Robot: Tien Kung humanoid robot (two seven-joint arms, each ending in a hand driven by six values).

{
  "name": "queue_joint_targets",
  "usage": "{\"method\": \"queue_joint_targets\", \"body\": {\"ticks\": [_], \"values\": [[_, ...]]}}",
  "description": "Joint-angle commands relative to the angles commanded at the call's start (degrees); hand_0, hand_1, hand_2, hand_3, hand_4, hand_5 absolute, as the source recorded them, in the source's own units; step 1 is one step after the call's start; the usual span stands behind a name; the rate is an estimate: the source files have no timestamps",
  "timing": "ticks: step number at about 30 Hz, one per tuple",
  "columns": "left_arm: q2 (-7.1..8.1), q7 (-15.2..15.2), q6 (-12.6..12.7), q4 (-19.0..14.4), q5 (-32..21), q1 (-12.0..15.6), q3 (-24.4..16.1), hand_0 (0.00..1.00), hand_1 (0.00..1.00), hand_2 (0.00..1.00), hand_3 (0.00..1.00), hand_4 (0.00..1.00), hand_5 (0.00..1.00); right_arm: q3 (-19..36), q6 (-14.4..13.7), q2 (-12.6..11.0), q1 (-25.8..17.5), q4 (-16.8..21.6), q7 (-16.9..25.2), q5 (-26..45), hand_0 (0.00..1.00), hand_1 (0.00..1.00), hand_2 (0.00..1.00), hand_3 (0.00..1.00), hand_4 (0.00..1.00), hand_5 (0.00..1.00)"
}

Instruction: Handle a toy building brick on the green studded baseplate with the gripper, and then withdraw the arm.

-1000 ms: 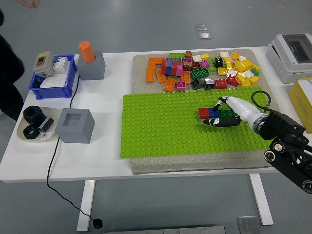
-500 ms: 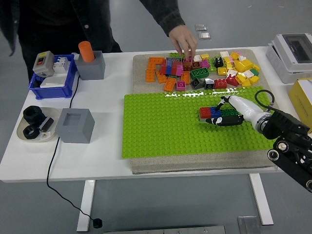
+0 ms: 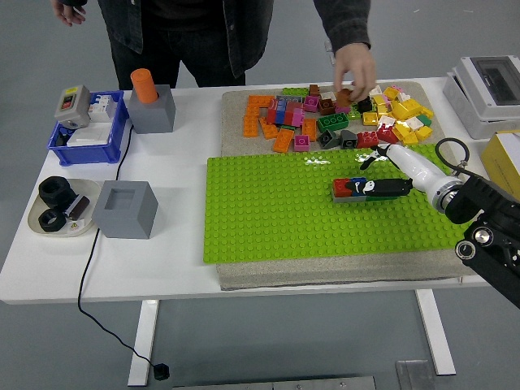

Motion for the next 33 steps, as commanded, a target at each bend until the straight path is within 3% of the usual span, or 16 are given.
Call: {"method": "queue_joint_targets", "body": {"ticks": [1,10,18,19,24,25,30,31,33], "values": [[0.03,0.01,0.0,0.0,0.07,0.01,-0.02,0.598,0.617,0.54,0.594,0.759,0.211,0.95,-0.42,0.09,-0.5,0.23,0.15,-0.13,0.95,0.903,0.918,0.683,0.928,0.554],[0.1,0.02,0.03,0.0,0.83,0.01,-0.52,0.598,0.617,0.54,0.595,0.76,0.21,10.57,-2.81,2.58,-5.3,0.7,0.83,-2.26,0.934,0.886,0.896,0.696,0.927,0.538],[0.05,0.01,0.06,0.0,0.97,0.0,-0.83,0.598,0.617,0.54,0.594,0.758,0.209,15.59,-3.96,1.56,-8.2,3.78,1.2,-4.84,0.919,0.865,0.882,0.698,0.923,0.511],[0.03,0.0,0.06,0.0,1.0,0.0,-0.87,0.597,0.617,0.541,0.595,0.758,0.206,16.02,-4.2,1.45,-8.43,4.09,1.3,-5.24,0.839,0.767,0.756,0.704,0.946,0.324],[-0.01,-0.01,0.04,0.0,1.1,-0.06,-0.95,0.597,0.617,0.541,0.595,0.758,0.206,17.76,-5.04,1.2,-9.02,4.23,1.38,-7.51,0.839,0.767,0.756,0.704,0.946,0.324],[-0.01,0.0,0.04,0.0,1.11,-0.06,-0.96,0.597,0.617,0.54,0.595,0.753,0.201,18.0,-5.05,1.11,-9.07,3.99,1.26,-8.08,0.82,0.696,0.623,0.694,0.94,0.26],[0.0,0.03,0.08,0.0,1.08,-0.1,-1.02,0.597,0.617,0.54,0.595,0.753,0.201,18.87,-5.03,0.76,-8.97,1.94,0.63,-10.87,0.82,0.696,0.623,0.694,0.94,0.26],[-0.01,0.04,0.09,0.0,1.07,-0.12,-1.03,0.596,0.616,0.541,0.595,0.751,0.196,18.84,-5.05,0.59,-8.76,1.41,0.53,-11.5,0.82,0.718,0.703,0.68,0.916,0.213],[0.0,0.04,0.09,0.0,1.02,-0.19,-1.01,0.596,0.616,0.541,0.595,0.751,0.196,18.07,-5.07,-0.15,-7.92,0.06,0.33,-12.83,0.82,0.718,0.703,0.68,0.916,0.213]]}}
